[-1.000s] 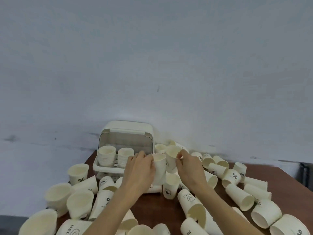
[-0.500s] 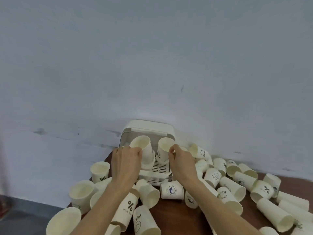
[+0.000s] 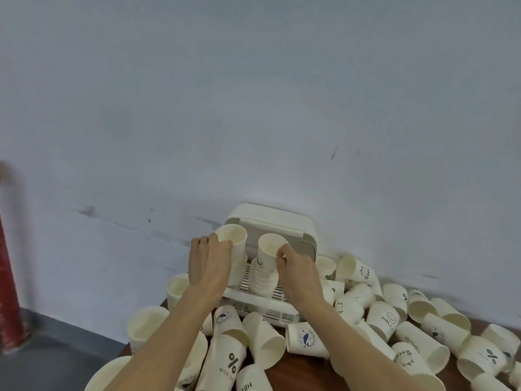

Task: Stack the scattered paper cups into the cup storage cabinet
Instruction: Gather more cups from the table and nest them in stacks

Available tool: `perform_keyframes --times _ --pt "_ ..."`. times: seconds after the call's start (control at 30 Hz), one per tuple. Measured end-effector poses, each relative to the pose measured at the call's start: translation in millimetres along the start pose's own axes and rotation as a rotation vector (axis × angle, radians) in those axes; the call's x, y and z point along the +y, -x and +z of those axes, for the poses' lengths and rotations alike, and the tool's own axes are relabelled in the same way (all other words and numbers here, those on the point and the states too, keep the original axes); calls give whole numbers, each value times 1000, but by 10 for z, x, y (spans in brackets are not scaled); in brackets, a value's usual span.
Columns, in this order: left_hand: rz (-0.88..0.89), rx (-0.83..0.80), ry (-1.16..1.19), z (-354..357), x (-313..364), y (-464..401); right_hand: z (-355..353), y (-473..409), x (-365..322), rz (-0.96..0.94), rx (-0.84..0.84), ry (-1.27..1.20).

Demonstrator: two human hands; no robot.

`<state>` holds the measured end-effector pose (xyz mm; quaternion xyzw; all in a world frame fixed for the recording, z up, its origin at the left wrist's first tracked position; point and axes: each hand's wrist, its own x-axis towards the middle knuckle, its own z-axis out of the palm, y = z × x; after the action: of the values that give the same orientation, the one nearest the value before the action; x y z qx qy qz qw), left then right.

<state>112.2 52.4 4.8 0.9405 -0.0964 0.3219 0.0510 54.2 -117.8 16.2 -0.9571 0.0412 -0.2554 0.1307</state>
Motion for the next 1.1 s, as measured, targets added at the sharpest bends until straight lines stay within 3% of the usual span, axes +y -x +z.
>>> perform_keyframes --times 0.77,1.1 --pt "105 -338 -40 220 49 95 417 47 -8 56 -145 114" --pt "72 -298 170 -143 390 437 22 427 -50 -30 -164 -32"
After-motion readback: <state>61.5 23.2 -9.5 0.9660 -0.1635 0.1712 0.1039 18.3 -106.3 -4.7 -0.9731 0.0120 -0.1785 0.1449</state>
